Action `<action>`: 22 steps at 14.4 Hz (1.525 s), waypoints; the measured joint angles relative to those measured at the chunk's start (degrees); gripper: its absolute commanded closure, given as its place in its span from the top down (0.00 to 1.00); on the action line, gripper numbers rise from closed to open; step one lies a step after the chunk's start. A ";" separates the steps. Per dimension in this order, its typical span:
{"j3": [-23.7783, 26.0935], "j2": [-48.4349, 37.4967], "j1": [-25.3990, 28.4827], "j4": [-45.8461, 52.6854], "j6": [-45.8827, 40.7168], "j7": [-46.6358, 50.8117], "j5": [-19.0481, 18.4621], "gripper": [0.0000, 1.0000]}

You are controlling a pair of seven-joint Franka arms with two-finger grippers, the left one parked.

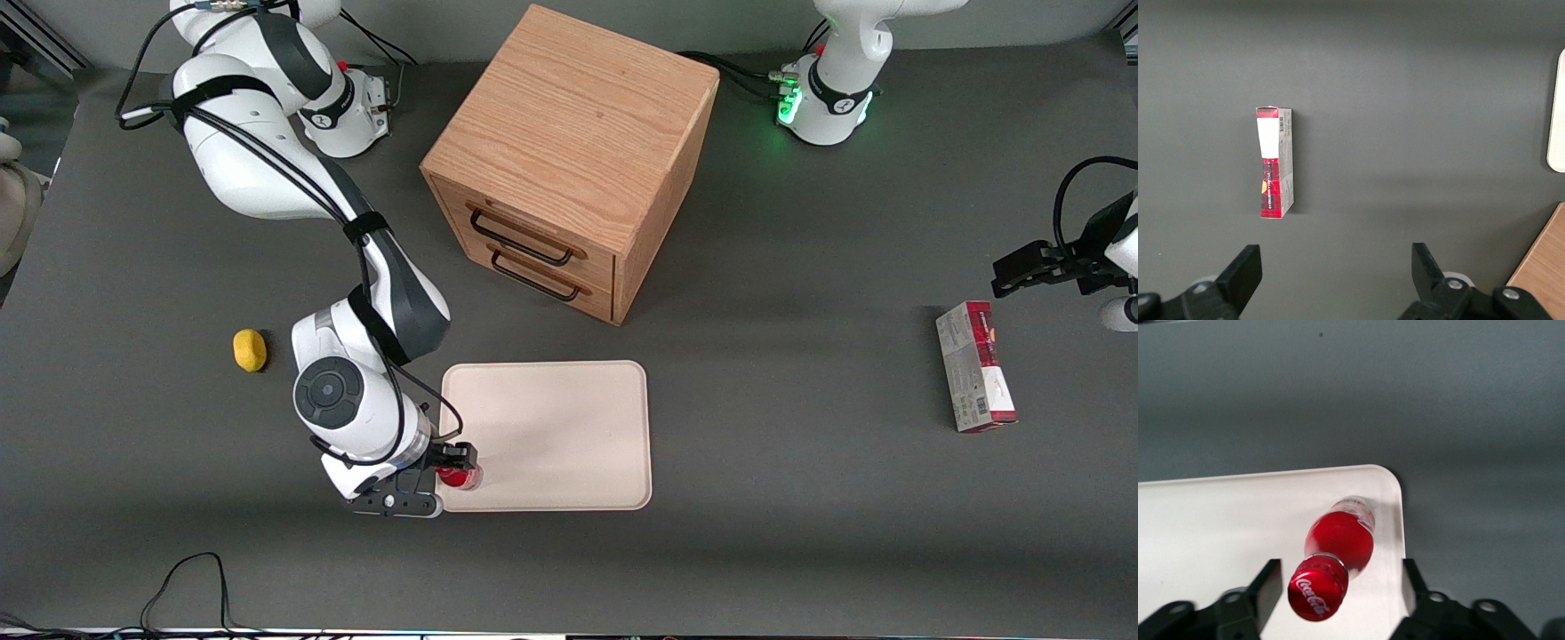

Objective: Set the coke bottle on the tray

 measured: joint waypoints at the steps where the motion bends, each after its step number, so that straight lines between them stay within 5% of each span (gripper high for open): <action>1: -0.68 -0.52 0.27 -0.03 0.17 0.08 0.00 1.00; 9: -7.65 -21.85 0.06 -18.07 -10.35 -1.54 0.68 1.00; 13: -14.61 -36.66 -3.38 -32.89 -11.33 -15.16 7.67 1.00; 16: -18.74 -46.81 -4.56 -42.49 -12.25 -22.28 8.47 1.00; 22: -19.82 -58.67 -4.96 -53.09 -12.21 -22.75 8.48 1.00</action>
